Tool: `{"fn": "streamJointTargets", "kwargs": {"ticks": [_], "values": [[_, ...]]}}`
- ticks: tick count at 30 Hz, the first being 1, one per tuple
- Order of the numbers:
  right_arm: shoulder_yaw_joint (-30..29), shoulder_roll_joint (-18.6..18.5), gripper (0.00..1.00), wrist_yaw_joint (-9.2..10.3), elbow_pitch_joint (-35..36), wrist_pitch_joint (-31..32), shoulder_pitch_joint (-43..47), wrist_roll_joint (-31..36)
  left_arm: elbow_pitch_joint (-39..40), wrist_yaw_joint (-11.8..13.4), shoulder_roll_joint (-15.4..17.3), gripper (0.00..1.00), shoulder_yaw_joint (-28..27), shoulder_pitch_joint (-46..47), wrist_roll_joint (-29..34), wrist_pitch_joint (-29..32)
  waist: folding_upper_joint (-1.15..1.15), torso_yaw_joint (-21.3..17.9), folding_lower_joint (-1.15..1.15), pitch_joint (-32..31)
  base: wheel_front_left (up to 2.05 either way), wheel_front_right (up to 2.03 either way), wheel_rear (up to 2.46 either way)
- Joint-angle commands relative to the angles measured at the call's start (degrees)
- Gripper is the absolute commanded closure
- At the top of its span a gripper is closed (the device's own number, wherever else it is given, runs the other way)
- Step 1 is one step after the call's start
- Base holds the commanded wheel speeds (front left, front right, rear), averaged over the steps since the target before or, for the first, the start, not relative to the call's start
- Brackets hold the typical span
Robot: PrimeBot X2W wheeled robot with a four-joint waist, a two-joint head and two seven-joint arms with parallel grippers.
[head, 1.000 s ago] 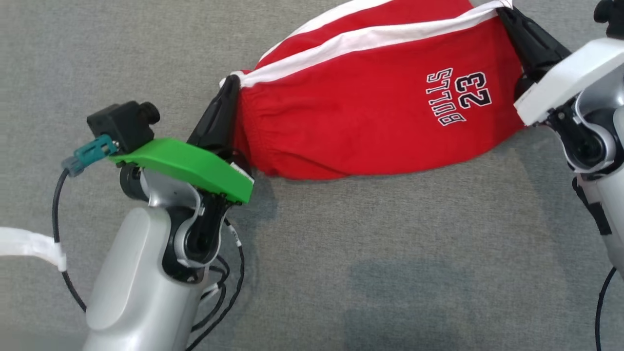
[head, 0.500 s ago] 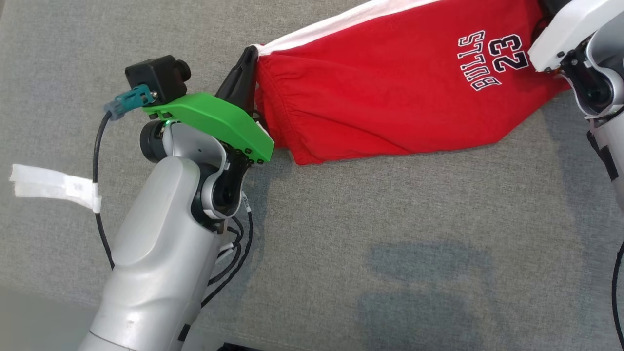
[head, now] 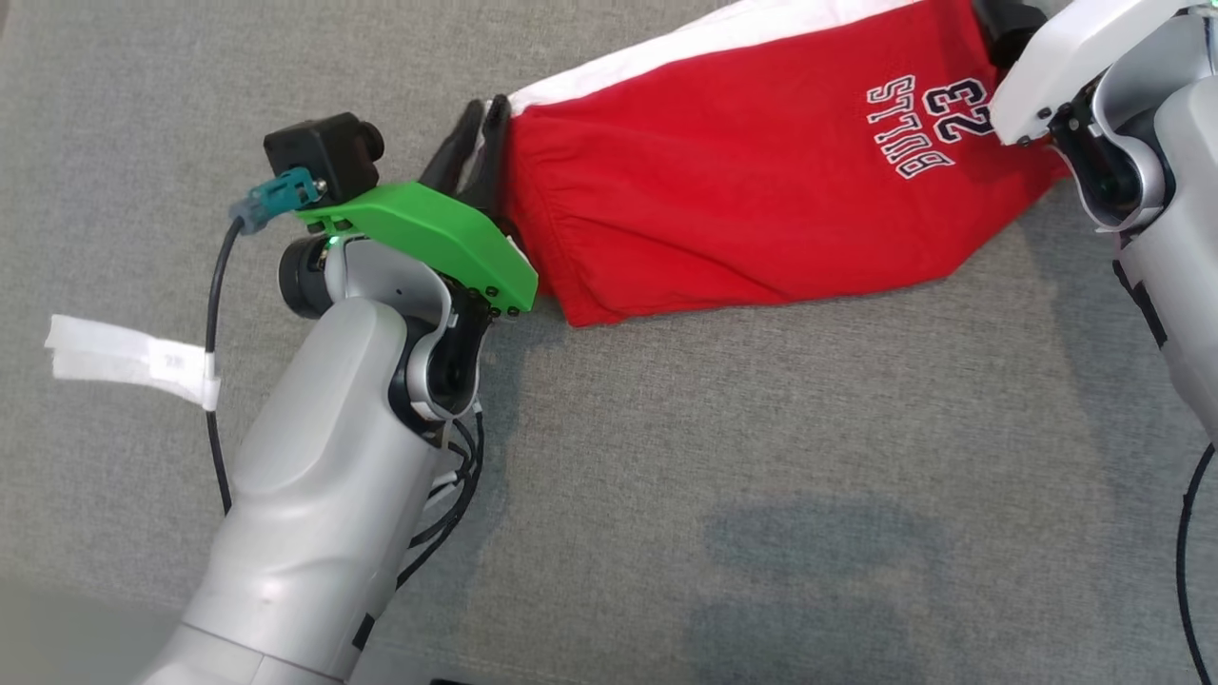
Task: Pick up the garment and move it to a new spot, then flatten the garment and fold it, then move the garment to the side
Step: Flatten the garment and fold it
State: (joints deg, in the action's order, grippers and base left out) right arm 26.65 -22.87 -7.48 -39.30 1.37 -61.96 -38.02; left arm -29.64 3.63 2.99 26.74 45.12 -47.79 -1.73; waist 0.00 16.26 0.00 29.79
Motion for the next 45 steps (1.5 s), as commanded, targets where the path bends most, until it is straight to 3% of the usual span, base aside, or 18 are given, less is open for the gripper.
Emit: {"fn": "streamJointTargets", "kwargs": {"ticks": [1,6,13,21,31,32,33,34,45], "values": [[0.92,-0.78,0.00,-0.01,1.32,0.31,0.78,0.08,0.41,0.48,1.04,0.00,0.20,-1.09,1.05,-1.40,0.00,-1.59,0.00,-2.33,0.00,0.00,0.00],[3.96,-4.05,0.00,0.01,5.33,5.45,3.83,1.10,5.11,1.93,4.90,0.00,1.92,-5.03,5.94,-5.70,0.00,-3.50,0.00,-5.19,0.00,0.00,0.00],[1.58,-5.70,0.00,-0.01,7.26,12.45,6.08,3.81,16.59,3.90,9.19,0.00,4.71,-11.03,11.90,-9.85,0.00,-2.47,0.00,-3.25,0.00,0.00,0.00],[-1.95,-4.46,0.00,0.00,5.21,17.03,7.12,6.33,20.93,3.90,9.47,0.00,5.29,-16.23,13.72,-12.50,0.00,1.25,0.00,-1.09,0.00,0.00,0.00],[-6.20,-2.01,0.00,-0.01,0.58,24.47,9.09,11.23,20.23,0.98,5.51,0.00,2.89,-22.25,14.18,-13.46,0.00,4.92,0.00,-2.40,0.00,0.00,0.00],[-6.55,-1.65,0.09,-0.01,0.66,25.22,9.35,11.18,20.19,0.76,5.19,0.00,2.45,-22.68,14.39,-13.46,0.00,5.02,0.00,-2.64,0.00,0.00,0.00],[-7.20,-1.20,0.73,-0.02,0.78,25.97,9.62,10.70,20.14,0.32,4.88,0.00,1.95,-23.10,14.60,-13.48,0.00,5.01,0.00,-2.95,0.00,0.00,0.00],[-7.96,-0.84,1.00,-0.02,0.82,26.67,9.80,10.19,20.10,0.14,4.62,0.00,1.46,-23.49,14.83,-13.47,0.00,4.89,0.00,-3.29,0.00,0.00,0.00],[-18.57,2.87,1.00,0.01,5.52,31.98,13.95,5.82,19.69,-2.14,4.78,0.00,-3.32,-28.94,17.55,-13.45,0.00,-1.89,0.00,-9.95,0.00,0.00,0.00]]}}
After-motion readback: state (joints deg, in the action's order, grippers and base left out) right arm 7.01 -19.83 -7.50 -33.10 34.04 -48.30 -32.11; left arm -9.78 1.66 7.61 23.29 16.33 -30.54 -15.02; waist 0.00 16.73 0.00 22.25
